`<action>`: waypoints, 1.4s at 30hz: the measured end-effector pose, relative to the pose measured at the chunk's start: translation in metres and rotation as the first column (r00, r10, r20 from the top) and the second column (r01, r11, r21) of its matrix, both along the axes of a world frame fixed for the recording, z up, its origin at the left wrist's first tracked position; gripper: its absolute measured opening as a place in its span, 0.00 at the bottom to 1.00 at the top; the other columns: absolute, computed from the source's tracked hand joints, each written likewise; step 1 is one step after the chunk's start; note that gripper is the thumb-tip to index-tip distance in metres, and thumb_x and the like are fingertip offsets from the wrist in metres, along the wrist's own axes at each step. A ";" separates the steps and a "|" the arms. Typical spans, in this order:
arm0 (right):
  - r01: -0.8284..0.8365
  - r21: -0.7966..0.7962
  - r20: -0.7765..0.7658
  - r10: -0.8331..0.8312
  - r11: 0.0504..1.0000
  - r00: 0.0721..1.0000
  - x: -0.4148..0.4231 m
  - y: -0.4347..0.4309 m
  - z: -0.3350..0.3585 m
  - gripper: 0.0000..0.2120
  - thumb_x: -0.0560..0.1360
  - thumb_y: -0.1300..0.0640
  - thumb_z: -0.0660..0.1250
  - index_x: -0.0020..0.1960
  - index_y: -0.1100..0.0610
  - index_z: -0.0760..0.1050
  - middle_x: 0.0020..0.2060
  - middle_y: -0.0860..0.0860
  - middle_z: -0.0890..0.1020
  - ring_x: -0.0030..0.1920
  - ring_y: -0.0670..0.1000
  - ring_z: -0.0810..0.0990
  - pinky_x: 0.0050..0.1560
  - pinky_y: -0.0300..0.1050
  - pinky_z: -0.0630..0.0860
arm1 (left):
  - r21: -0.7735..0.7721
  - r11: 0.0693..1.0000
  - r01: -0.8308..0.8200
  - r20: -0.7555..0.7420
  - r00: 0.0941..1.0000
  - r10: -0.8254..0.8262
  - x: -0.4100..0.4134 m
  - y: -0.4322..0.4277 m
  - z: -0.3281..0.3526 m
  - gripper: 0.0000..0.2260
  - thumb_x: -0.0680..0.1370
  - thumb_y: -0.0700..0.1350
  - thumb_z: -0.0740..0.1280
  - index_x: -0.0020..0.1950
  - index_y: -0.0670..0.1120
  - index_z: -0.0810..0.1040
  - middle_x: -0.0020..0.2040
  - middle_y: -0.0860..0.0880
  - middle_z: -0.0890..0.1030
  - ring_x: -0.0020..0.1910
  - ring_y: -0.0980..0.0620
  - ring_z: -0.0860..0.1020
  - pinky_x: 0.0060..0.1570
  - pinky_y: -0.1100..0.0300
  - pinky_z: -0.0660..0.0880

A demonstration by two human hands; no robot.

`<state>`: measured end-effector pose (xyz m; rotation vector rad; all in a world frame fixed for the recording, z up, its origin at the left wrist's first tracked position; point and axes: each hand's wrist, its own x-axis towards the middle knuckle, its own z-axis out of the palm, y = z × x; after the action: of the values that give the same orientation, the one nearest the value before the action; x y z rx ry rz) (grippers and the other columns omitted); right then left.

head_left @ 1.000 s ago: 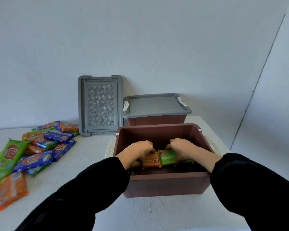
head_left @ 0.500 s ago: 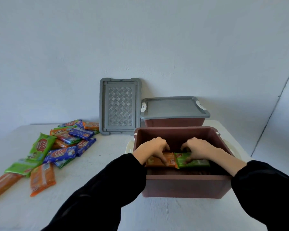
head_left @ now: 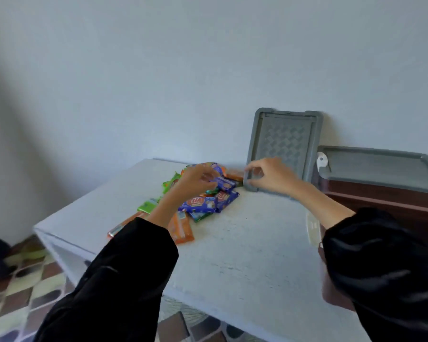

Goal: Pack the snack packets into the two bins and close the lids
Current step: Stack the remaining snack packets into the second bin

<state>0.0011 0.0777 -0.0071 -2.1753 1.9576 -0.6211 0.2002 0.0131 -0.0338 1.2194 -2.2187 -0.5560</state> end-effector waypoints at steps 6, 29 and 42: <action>-0.195 0.113 -0.006 0.197 0.974 0.980 0.117 -0.056 -0.043 0.19 0.73 0.55 0.68 0.63 0.56 0.74 0.56 0.57 0.80 0.54 0.55 0.78 0.52 0.48 0.75 | 0.039 0.961 -0.272 0.121 0.956 0.266 0.117 -0.025 -0.037 0.14 0.72 0.40 0.70 0.58 0.43 0.79 0.55 0.40 0.78 0.54 0.44 0.77 0.54 0.57 0.71; -0.192 0.405 -0.096 0.250 0.894 0.964 0.168 -0.065 -0.133 0.33 0.69 0.53 0.73 0.70 0.41 0.63 0.64 0.57 0.65 0.62 0.58 0.69 0.60 0.48 0.70 | 0.154 0.934 -0.323 0.506 0.837 0.207 0.203 -0.020 -0.118 0.29 0.74 0.55 0.67 0.73 0.56 0.60 0.64 0.45 0.70 0.62 0.46 0.68 0.59 0.58 0.64; -0.116 0.223 0.043 0.109 0.968 0.993 0.112 -0.051 -0.058 0.28 0.65 0.57 0.75 0.64 0.47 0.74 0.63 0.52 0.77 0.58 0.53 0.77 0.45 0.40 0.69 | -0.043 0.964 -0.261 0.338 0.904 0.260 0.144 -0.016 -0.048 0.25 0.66 0.54 0.75 0.63 0.59 0.75 0.47 0.46 0.78 0.47 0.49 0.75 0.44 0.55 0.69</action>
<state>0.1127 0.0268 -0.0647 -2.1066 1.7771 -0.3908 0.3445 -0.0029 -0.0818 1.6903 -2.2708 -0.2533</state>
